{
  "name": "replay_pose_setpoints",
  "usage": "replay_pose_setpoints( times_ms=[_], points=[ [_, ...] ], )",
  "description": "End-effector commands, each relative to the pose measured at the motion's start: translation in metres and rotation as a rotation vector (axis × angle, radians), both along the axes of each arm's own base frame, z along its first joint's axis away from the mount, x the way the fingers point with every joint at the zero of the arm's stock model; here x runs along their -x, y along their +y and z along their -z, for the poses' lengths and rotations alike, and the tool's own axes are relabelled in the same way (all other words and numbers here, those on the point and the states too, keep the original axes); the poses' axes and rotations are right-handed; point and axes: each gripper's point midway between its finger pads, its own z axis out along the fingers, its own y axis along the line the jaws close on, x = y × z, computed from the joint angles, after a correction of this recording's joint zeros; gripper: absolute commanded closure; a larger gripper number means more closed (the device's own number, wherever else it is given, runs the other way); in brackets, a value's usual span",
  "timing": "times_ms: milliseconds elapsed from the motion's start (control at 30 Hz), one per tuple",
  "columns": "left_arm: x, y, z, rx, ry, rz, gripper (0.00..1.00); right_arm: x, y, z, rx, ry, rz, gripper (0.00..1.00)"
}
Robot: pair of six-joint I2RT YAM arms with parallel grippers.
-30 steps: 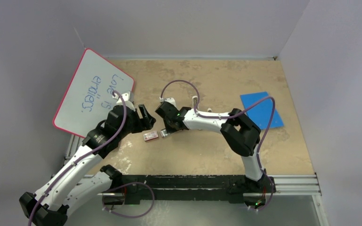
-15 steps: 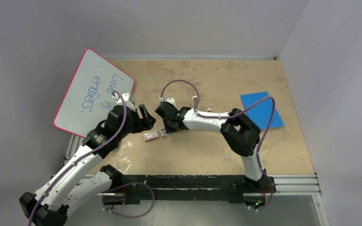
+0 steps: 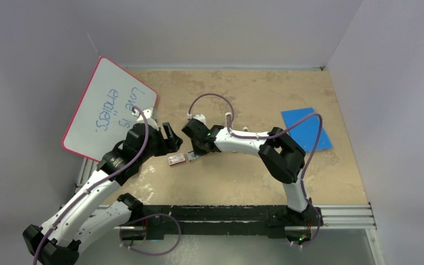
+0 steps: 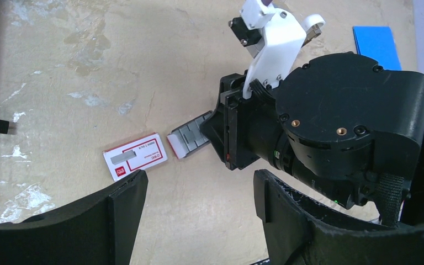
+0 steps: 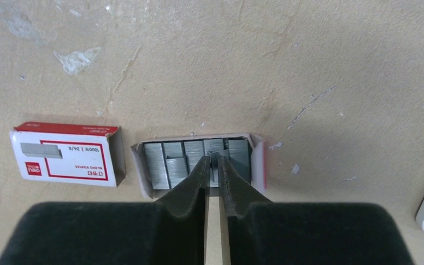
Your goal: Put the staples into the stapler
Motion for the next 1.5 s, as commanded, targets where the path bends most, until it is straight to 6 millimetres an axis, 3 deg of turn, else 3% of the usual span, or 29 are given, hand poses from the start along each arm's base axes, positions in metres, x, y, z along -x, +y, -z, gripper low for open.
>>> replay_pose_setpoints(
  times_ms=[0,133,267,433,533,800,1000,1133,1467],
  points=[
    [-0.005,-0.003,-0.006,0.014,-0.037,0.010,0.30,-0.011,0.004,-0.038,-0.077,-0.071,0.057,0.92],
    [-0.005,-0.003,-0.006,0.014,-0.036,0.010,0.30,-0.014,0.003,-0.050,-0.105,-0.096,0.076,0.92],
    [-0.005,-0.003,-0.007,0.017,-0.038,0.009,0.30,-0.013,0.007,-0.061,-0.145,-0.110,0.067,0.81],
    [-0.004,-0.002,-0.007,0.016,-0.037,0.009,0.30,-0.010,0.007,-0.050,-0.126,-0.086,0.050,0.64],
    [-0.003,-0.003,-0.004,0.016,-0.029,0.011,0.30,-0.010,0.004,-0.045,-0.112,-0.079,0.055,0.60],
    [0.008,-0.012,0.019,0.054,0.059,0.040,0.30,-0.045,0.009,-0.049,-0.108,-0.125,0.081,0.70],
    [0.018,-0.016,0.038,0.078,0.122,0.057,0.30,-0.061,-0.001,-0.018,-0.040,-0.087,0.090,0.79],
    [0.018,-0.017,0.042,0.071,0.133,0.058,0.30,-0.055,-0.010,-0.004,-0.002,-0.059,0.064,0.80],
    [0.028,-0.028,0.079,0.090,0.239,0.105,0.32,-0.024,-0.033,0.010,0.021,-0.001,0.005,0.81]
  ],
)
